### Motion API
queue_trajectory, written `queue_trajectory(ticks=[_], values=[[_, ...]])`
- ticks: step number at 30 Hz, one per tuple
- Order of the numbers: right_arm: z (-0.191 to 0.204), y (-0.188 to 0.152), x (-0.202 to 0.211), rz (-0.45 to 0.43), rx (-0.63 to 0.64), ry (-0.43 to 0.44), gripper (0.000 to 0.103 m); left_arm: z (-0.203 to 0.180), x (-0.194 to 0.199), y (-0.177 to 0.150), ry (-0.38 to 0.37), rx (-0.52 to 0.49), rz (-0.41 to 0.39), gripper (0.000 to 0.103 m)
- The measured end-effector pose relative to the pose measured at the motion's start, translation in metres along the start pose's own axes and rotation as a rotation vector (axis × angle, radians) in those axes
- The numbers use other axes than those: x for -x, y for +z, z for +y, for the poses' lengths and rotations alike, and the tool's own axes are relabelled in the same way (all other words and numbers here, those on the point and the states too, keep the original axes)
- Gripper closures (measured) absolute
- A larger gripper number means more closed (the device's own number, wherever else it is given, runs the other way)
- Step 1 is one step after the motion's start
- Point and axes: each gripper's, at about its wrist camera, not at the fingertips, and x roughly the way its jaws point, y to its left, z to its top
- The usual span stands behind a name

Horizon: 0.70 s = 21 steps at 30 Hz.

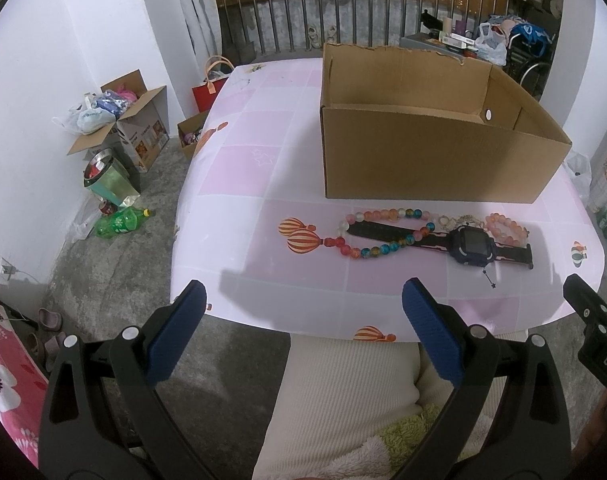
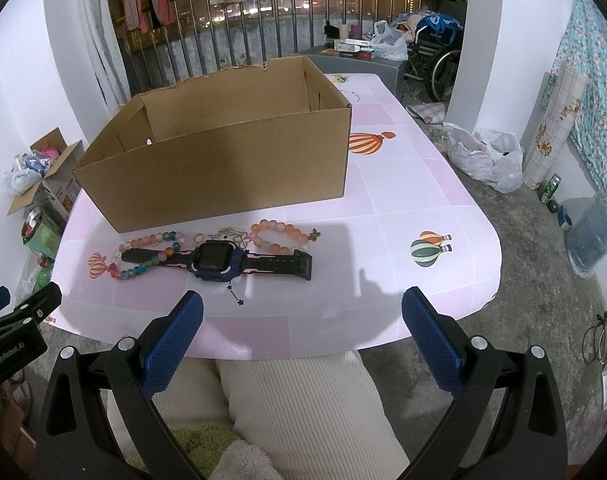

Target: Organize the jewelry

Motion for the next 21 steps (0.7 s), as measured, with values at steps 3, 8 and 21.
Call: queue_trajectory(ticks=[3, 8, 21], values=[[-0.0001, 0.0000, 0.0002, -0.002, 0.000, 0.000, 0.006, 0.0001, 0.0001, 0.0000, 0.000, 0.001, -0.001, 0.008], [-0.0004, 0.0001, 0.0004, -0.002, -0.001, 0.001, 0.006, 0.0000, -0.0001, 0.0000, 0.001, 0.000, -0.001, 0.008], [-0.0015, -0.0005, 0.0002, -0.003, -0.002, 0.002, 0.006, 0.0000, 0.0002, -0.0001, 0.002, 0.000, -0.003, 0.008]])
